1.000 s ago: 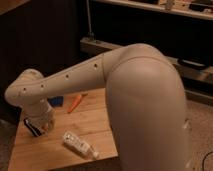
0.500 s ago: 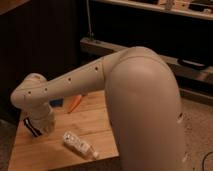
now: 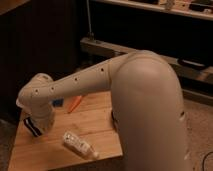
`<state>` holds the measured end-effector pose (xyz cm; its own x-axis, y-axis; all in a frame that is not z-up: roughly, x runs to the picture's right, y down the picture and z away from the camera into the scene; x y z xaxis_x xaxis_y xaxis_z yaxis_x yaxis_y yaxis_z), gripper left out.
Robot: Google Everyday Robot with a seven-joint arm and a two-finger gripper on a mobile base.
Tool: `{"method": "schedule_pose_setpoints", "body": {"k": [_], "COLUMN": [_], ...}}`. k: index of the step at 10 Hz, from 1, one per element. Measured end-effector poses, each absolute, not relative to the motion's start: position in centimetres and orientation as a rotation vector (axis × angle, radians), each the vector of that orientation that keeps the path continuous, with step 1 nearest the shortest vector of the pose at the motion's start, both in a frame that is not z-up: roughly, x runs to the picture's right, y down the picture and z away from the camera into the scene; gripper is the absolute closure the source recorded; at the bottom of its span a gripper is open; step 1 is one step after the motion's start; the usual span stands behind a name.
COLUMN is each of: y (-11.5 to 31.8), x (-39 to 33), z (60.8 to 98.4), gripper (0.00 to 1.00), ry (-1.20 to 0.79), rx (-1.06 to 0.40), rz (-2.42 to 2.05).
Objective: Knock the eraser over
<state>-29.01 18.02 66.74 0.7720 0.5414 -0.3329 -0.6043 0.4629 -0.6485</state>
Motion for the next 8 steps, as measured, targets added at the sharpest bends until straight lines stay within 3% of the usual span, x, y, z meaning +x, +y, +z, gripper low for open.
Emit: {"method": "schedule_pose_setpoints", "body": {"k": [8], "y": [17.8], "x": [-32.6], "z": [68.5], "gripper": [1.00], "ry": [-0.006], "rx": [-0.978], "rz": [0.669]}}
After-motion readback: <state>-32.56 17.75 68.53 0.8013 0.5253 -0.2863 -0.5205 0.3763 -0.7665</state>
